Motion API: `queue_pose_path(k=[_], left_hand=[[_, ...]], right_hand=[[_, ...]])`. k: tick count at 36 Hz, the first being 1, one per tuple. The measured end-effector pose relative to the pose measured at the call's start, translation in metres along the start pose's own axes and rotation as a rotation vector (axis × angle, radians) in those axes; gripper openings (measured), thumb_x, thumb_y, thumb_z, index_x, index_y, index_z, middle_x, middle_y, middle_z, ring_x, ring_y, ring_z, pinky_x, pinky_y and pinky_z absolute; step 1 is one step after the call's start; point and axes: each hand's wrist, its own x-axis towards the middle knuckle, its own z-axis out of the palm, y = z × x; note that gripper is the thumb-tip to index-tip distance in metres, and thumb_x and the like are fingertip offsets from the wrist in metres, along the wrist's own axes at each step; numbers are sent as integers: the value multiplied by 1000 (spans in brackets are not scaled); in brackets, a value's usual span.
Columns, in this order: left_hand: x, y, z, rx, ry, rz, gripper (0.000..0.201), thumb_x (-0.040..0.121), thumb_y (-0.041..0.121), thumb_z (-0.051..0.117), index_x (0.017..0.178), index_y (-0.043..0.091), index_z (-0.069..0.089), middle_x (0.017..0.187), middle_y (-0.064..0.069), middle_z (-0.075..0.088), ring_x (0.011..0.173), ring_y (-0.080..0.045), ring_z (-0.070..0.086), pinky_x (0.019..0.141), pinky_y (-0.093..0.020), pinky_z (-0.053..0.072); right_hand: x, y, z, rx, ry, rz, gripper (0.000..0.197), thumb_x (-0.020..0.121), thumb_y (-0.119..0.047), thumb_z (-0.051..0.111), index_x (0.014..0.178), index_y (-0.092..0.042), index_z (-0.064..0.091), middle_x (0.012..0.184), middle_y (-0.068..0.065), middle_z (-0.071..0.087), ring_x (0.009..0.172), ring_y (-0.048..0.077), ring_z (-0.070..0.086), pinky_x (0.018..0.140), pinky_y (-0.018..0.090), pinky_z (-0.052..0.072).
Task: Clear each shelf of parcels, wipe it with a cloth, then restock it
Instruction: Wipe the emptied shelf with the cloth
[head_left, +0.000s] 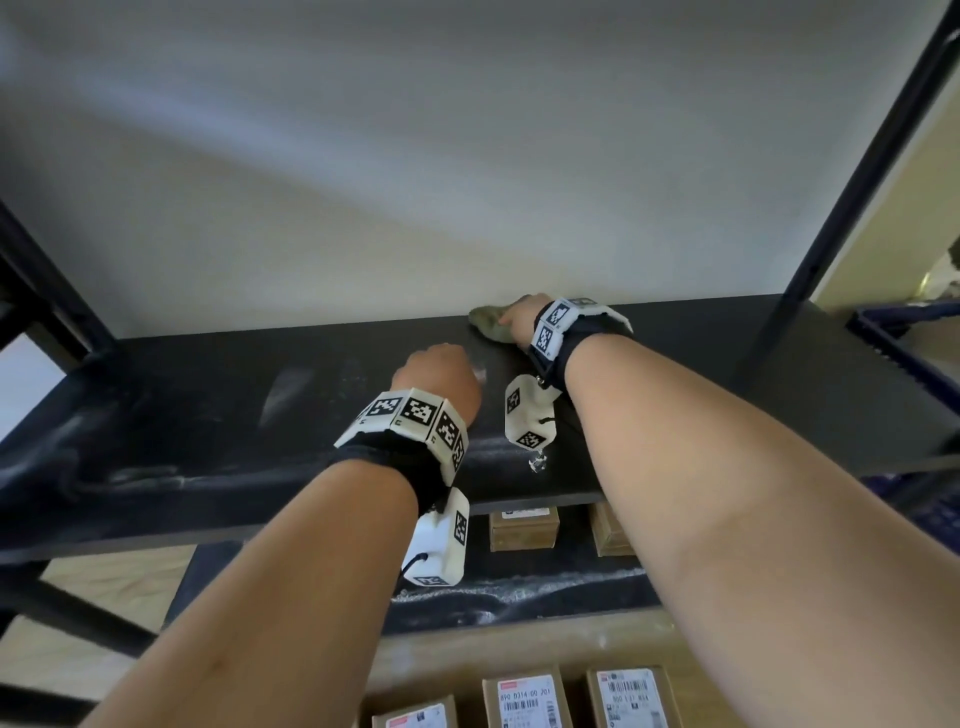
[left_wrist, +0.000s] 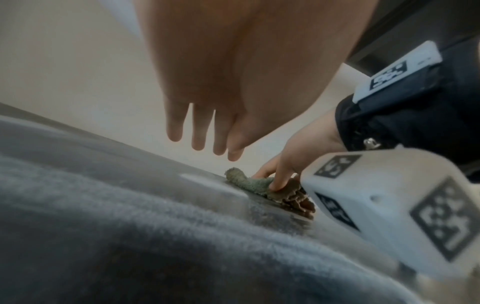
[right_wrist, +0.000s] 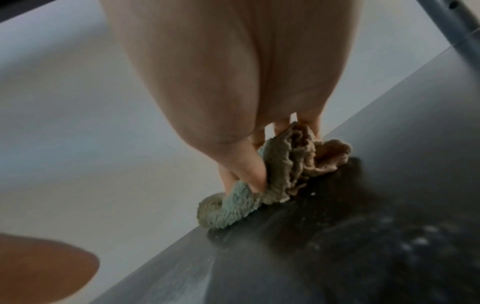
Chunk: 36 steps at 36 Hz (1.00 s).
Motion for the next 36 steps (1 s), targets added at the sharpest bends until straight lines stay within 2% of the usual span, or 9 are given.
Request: queue_pose_path(k=[4,11,15,21,29,32,33,35,36], left_hand=[[-11,-4,-3,-29,3,4,44,95,15,41,139,11,44,143,-9,44,130,-28,42,106,-39,38],[-37,-16,0,-19,-17,-18,46,92,8,42,138,13,46,139,-10,48,126,-28,46,103,-39,41],[-53,-25,2,-7,-38,-33,43,90,9,43,133,12,50,132,-12,54,119,-30,52,98,-40,45],[-72,-38,3,-1,-55,-40,48,93,10,42,141,14,43,142,-9,45,127,-29,45,103,-40,41],[-96,-45,7,3,-25,-16,46,90,9,44,136,10,47,136,-11,50,123,-29,48,101,-42,43],[-103,-48,7,8,-21,-26,47,87,8,44,135,9,47,133,-12,52,119,-31,51,97,-41,46],[-105,-50,6,8,-21,-30,48,87,7,45,135,9,47,133,-12,52,118,-31,52,96,-40,46],[-110,-52,6,18,-11,-19,48,87,6,46,135,9,48,133,-11,51,118,-30,51,97,-41,46],[-111,-53,6,25,1,-6,47,87,5,46,134,9,48,134,-11,51,118,-29,50,98,-41,45]], right_hand=[[-15,-1,4,127,-22,-13,40,93,-19,53,131,-10,58,136,11,54,126,28,50,98,33,42],[-55,-2,16,93,14,15,37,92,-24,55,127,-12,62,130,10,59,120,27,55,99,36,47],[-75,-9,19,53,11,95,39,81,-46,63,107,-18,73,105,4,70,93,25,67,92,38,52],[-113,-18,26,4,35,124,28,86,-37,65,98,-13,75,97,6,73,83,25,68,85,36,55],[-152,-16,32,36,74,206,40,81,-45,67,103,-12,70,99,7,70,88,26,67,85,36,55],[-157,-10,26,73,116,239,33,85,-43,64,96,-12,71,92,7,71,80,25,67,70,31,53],[-159,-5,24,89,152,256,39,83,-49,63,93,-12,71,92,8,71,79,27,66,67,32,51],[-164,9,21,86,214,302,59,80,-64,56,100,-9,66,103,12,66,90,31,63,75,38,51],[-166,16,22,65,231,332,60,84,-62,51,109,-9,64,114,14,61,101,34,59,83,42,50]])
